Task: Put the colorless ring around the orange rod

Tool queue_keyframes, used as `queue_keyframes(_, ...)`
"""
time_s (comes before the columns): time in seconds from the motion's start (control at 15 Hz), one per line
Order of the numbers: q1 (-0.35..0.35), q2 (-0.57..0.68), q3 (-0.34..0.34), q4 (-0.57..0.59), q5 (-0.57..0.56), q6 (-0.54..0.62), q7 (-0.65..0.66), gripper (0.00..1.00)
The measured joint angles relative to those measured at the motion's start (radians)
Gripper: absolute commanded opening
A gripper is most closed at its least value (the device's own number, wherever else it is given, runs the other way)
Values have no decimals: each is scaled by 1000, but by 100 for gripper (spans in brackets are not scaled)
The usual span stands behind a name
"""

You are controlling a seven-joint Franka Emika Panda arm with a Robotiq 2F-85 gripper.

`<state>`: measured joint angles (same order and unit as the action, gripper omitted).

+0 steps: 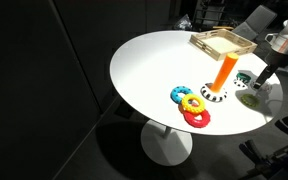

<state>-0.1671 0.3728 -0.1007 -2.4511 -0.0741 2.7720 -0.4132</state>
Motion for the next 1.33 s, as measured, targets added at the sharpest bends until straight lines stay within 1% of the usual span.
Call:
queue_keyframes(0.67,0,16,-5,-2,-17,0,26,100)
queue_keyframes(0.73,0,17,-6,-2,-17,0,28,75)
queue_keyframes(0.8,0,18,-6,-2,-17,0,30,72)
queue_keyframes(0.87,0,19,-6,-2,-17,0,31,66)
queue_keyframes(0.93,0,20,-6,-2,-18,0,33,56)
queue_keyframes(1.33,3,27,-6,-2,-33,0,53,9)
